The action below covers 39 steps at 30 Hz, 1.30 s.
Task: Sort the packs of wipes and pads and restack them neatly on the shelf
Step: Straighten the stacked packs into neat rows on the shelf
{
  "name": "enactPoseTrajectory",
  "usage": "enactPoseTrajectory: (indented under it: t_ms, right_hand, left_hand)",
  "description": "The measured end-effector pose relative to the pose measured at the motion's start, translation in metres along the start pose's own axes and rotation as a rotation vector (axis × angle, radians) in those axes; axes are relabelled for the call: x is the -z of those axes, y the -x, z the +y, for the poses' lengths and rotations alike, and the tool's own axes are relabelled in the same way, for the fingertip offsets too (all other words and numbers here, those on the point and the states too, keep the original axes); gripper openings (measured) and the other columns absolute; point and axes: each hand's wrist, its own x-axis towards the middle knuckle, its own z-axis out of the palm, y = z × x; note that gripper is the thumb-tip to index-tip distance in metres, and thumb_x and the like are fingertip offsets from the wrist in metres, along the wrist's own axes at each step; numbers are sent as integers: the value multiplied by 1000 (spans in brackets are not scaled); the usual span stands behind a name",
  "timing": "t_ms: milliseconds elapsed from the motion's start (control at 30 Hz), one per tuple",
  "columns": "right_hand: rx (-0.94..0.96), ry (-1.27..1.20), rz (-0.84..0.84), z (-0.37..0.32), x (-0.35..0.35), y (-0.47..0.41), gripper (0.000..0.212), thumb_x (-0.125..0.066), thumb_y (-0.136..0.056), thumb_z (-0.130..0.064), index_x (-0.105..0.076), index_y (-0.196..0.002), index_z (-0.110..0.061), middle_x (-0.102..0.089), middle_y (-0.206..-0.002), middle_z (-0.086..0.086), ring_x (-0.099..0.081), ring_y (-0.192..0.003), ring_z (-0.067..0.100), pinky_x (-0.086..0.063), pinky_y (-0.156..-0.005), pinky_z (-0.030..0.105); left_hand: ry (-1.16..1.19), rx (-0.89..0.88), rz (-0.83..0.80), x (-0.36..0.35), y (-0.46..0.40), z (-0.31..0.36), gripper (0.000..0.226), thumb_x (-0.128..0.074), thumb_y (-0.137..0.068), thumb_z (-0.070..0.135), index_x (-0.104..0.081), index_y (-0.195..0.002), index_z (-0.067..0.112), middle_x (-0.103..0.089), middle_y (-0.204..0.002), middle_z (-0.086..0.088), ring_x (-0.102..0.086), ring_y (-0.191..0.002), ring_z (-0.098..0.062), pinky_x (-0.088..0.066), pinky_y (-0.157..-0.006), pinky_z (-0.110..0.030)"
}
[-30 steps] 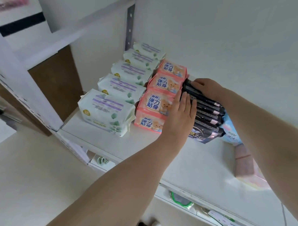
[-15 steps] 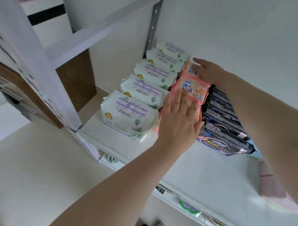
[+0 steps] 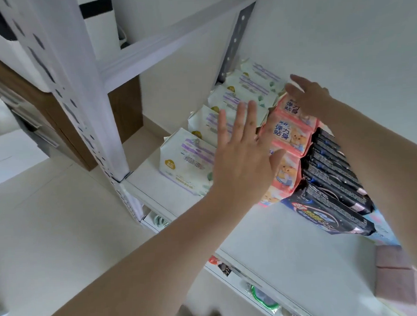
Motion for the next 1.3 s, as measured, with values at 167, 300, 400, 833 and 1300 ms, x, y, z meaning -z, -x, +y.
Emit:
enactPoseTrajectory:
  t_ms: [167,300,400,833,1300]
  right_hand:
    - [117,-23,-1,-56,-7,-36,73,-36,-85,-78,-23,-149,-46,-38,-151,13,-31,-139,39,-25,-115,52]
    - [184,122,-6,-90,-24,-56,78,-23,-80,-85,-14,-149,-49,-28,-155,16,-19,-144,40,-17,-116,56]
    - [223,186,-43,-101,-37,-59,56,-31,-92,-68,-10,-144,-59,-22,-157,10,-20,-142,40,-22,-113,57]
    - [314,163,-63,-125,-28,-58,82,-32,-60,-94,-48,-131,-55,-18,-160,4,-13,-148,27,-13,-118,55]
    - [342,-8,-90,-119,-32,-46,53,-50,-89,-62,-52,-136,-37,-19,-160,3,-25,-144,26,-34,-109,41]
  left_hand:
    - [-23,336,-113,9,-15,-80,65,-17,-98,58,-5,-154,27,-9,-158,-23,-5,-146,-41,-5,-117,-56]
    - [76,317,-227,0,-15,-104,75,-25,-93,66,-8,-153,26,-38,-148,-19,-39,-134,-38,-40,-101,-46]
    - [199,327,-184,-6,-20,-106,68,-33,-94,62,-23,-148,24,-62,-118,-7,-62,-103,-26,-42,-68,-32]
    - [308,312,-206,-3,-63,-114,62,-36,-96,56,-31,-143,15,-54,-128,-8,-56,-113,-27,-46,-83,-37]
    - [739,269,-498,-7,-87,-123,57,-36,-102,38,-20,-151,13,-34,-152,-10,-39,-134,-25,-33,-106,-32]
